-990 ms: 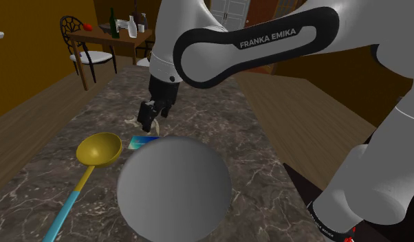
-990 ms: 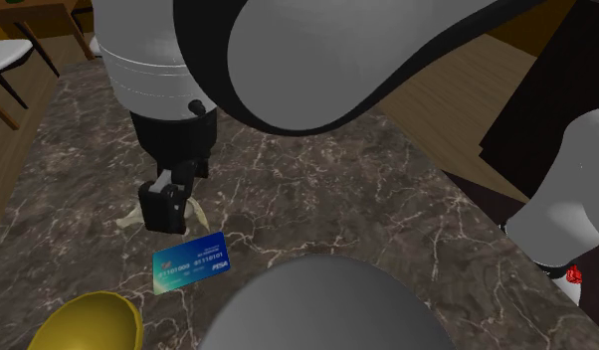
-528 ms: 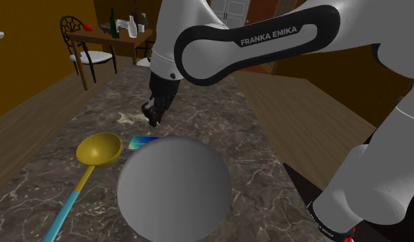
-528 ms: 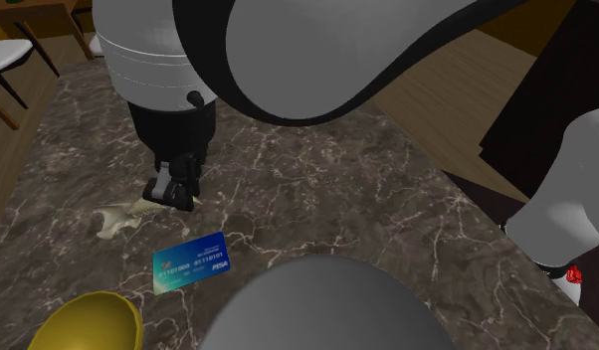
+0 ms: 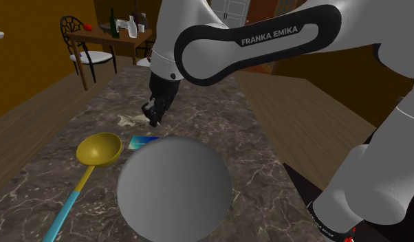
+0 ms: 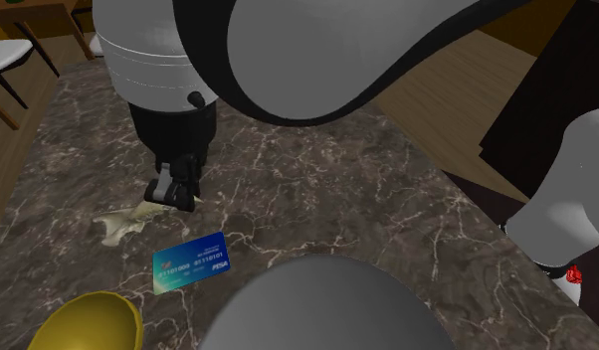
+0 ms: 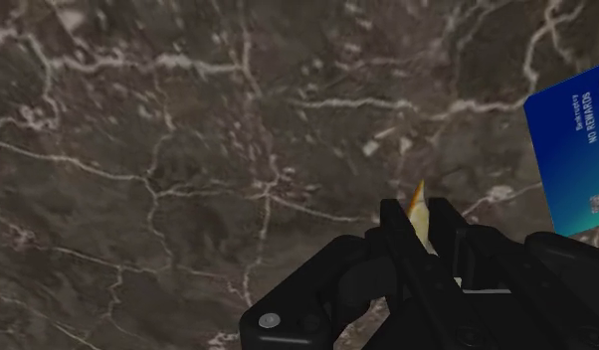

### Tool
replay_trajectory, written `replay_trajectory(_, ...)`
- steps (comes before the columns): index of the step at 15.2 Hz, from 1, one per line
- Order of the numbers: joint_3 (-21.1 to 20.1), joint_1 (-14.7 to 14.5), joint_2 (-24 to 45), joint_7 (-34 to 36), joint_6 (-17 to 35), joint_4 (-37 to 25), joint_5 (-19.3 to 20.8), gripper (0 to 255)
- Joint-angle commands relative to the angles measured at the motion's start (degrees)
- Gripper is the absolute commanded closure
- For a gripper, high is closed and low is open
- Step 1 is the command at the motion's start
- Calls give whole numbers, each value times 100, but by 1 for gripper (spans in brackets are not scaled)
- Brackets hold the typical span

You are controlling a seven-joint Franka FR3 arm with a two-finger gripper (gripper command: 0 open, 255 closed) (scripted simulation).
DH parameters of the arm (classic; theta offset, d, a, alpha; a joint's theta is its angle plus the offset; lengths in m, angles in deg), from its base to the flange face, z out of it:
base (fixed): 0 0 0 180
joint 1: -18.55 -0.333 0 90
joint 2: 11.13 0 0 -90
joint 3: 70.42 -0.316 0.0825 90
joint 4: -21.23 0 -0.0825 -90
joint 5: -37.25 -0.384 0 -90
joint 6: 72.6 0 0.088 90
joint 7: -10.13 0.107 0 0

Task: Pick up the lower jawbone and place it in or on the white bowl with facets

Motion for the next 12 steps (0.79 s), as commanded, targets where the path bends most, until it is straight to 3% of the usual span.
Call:
replay_trajectory(1,-15,-15,6,4,-136,-87,-14,255)
replay_trajectory(12,-11,-5,-110,-33,-964,-810,-76,255)
